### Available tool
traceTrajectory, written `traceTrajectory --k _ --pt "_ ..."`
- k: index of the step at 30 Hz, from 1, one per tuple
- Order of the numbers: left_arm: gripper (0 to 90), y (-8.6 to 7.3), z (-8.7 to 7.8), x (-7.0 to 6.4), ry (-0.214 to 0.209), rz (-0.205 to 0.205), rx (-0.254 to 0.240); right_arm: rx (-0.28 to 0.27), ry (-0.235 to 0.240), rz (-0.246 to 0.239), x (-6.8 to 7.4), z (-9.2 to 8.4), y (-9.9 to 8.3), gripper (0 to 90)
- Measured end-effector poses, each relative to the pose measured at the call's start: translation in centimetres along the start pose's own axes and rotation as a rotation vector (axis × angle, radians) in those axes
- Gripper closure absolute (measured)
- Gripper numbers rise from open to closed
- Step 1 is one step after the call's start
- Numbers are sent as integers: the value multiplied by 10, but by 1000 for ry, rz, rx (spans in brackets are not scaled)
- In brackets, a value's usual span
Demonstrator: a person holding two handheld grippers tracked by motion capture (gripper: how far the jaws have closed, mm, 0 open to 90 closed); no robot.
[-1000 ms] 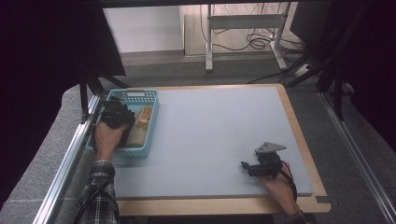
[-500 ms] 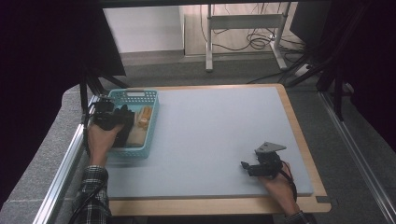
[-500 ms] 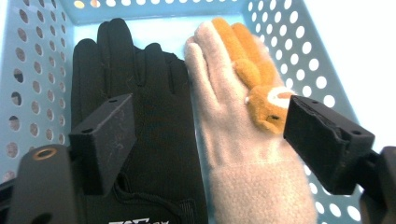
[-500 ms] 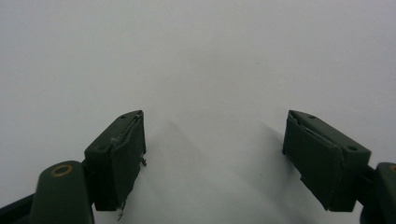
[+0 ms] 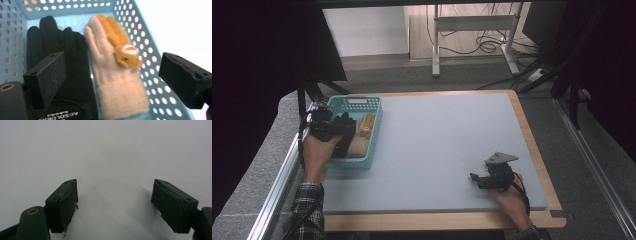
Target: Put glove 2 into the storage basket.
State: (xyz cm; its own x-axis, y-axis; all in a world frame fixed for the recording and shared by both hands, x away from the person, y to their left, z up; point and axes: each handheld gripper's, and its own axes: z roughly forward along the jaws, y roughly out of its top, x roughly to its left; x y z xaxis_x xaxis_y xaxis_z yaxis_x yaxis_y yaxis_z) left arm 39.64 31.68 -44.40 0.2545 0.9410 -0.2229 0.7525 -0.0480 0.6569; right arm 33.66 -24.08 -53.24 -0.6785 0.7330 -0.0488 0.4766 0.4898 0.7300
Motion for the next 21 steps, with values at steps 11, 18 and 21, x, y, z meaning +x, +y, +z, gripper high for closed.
traceTrajectory --k 11,18,21 --pt "31 -4 -6 -21 -45 65 -28 0 -1 -1 0 0 0 207" --pt "19 -6 -6 -39 -59 110 -36 0 0 0 0 0 0 207" --pt "17 -6 -5 -47 -71 128 -43 -1 0 0 0 0 0 207"
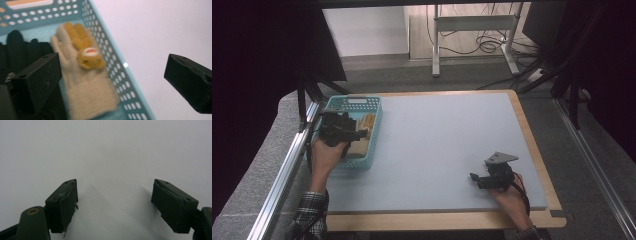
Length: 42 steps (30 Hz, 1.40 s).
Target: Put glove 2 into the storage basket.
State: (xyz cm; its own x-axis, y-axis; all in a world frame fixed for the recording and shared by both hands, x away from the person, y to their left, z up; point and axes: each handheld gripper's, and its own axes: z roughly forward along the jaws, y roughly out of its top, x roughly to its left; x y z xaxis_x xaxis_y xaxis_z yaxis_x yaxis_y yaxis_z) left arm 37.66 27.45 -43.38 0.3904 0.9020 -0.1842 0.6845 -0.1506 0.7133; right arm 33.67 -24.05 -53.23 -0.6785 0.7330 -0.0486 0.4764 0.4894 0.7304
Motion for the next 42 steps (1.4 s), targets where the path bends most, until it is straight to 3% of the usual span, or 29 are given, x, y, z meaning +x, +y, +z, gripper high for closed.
traceTrajectory --k 17,28,42 --pt "6 3 20 -55 -52 136 -6 0 0 0 0 0 0 207" --pt "4 5 39 -99 -105 232 -19 1 0 1 0 0 0 207" --pt "0 -19 61 -150 -165 332 -31 1 1 -2 0 0 0 204"
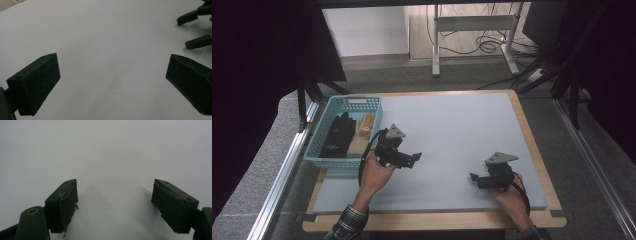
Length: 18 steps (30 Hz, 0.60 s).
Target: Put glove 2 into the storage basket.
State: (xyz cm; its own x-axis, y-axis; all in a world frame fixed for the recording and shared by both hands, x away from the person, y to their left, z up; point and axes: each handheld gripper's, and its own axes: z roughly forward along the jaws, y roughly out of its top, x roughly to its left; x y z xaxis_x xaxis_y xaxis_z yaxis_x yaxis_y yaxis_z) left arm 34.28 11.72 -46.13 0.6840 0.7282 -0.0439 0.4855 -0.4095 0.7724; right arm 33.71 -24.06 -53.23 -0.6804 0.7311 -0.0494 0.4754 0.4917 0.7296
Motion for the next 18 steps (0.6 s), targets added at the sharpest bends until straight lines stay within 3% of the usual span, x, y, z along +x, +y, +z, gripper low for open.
traceTrajectory --k 8,18 --pt "0 -13 15 -20 -17 39 6 -1 2 3 0 0 0 202" --pt "0 -37 24 -26 -46 27 25 1 1 1 0 0 0 198"
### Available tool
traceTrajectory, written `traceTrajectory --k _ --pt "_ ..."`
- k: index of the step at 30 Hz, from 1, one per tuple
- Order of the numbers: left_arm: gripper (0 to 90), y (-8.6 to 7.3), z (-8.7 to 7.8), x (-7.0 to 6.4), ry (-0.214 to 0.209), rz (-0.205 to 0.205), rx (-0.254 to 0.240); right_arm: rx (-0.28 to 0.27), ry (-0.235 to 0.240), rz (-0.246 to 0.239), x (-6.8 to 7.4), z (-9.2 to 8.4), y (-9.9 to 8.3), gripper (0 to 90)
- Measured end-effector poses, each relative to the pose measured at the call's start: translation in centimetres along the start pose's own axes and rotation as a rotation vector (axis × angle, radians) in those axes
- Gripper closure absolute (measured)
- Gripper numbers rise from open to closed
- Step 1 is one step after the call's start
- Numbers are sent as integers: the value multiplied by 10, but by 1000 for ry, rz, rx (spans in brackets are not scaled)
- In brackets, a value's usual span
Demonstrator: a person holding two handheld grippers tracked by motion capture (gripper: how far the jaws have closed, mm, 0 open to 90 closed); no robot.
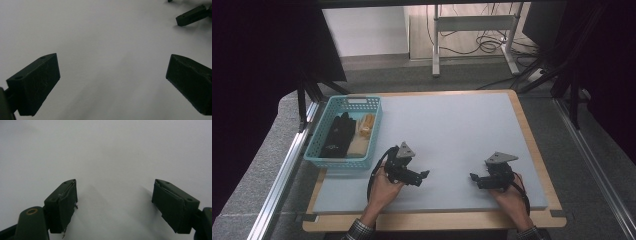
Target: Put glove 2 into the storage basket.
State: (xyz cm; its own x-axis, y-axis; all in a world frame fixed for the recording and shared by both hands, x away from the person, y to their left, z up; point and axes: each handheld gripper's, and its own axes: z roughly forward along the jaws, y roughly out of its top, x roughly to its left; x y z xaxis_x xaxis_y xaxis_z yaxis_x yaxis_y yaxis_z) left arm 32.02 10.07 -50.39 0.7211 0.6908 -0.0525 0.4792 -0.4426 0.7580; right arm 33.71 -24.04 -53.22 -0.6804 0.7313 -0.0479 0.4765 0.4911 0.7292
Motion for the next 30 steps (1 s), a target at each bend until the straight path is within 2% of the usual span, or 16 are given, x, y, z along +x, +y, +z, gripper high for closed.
traceTrajectory --k 10,22,24,30 --pt "0 -23 3 1 7 -17 20 0 0 0 0 0 0 198" --pt "0 -40 17 -4 72 12 101 1 0 -1 0 0 0 193" --pt "0 -42 18 -2 56 -18 94 2 0 -1 0 0 0 193" --pt "0 -42 19 -1 52 -31 99 4 3 -1 1 0 0 183"
